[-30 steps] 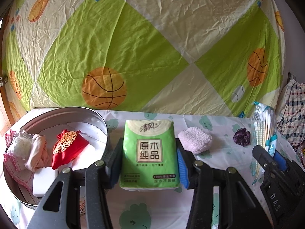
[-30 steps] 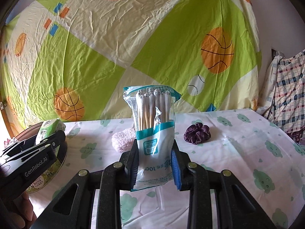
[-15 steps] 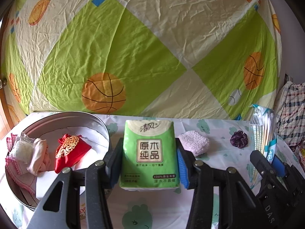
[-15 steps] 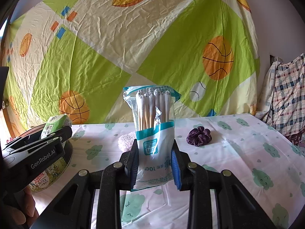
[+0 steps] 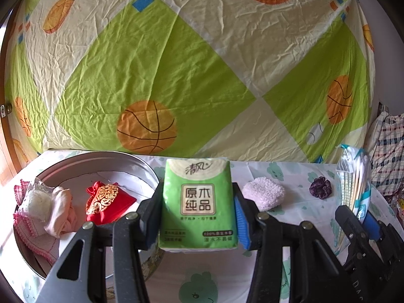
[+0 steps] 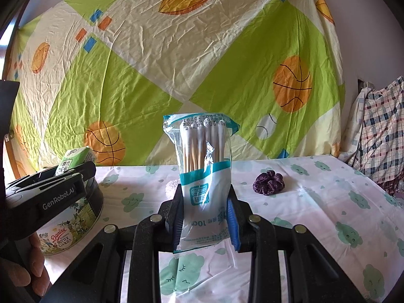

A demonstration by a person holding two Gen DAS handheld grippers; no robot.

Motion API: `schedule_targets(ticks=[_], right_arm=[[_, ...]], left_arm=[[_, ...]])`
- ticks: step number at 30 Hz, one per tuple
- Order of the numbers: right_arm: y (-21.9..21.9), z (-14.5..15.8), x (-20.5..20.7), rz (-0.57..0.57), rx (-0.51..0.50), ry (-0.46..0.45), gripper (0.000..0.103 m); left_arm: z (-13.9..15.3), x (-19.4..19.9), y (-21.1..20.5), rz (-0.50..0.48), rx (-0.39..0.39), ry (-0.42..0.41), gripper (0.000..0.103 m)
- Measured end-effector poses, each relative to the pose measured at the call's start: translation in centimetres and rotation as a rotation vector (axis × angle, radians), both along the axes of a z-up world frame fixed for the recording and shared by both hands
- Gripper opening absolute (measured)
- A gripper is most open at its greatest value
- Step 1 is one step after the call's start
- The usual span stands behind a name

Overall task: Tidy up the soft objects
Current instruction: 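Carry the tissue pack and swab pack toward the tin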

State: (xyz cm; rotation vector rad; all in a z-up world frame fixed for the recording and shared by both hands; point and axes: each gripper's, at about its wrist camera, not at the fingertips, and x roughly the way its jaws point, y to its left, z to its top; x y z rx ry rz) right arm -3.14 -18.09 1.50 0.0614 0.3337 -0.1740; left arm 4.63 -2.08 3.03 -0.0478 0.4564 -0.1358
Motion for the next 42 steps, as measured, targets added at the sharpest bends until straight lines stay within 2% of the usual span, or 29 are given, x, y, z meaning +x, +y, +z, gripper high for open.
schedule_targets(ticks=[10,23,42], right_arm=[[2.4,0.1,0.1,0.022,0.000,-0.015,0.032],[7.5,0.7,1.0,0.079,0.015,-0.039,0.032],[15.1,1.7,3.7,0.201,0.020,-0.036,0.032]], left_arm=[[0.3,0.2,2.4,0.024,-0.002,-0.015,0.048],[1.0,0.9,7.4,0.100,-0.012,-0.036,0.048],[1.1,2.6,15.2,0.222,-0.042,-0.001,0.048]])
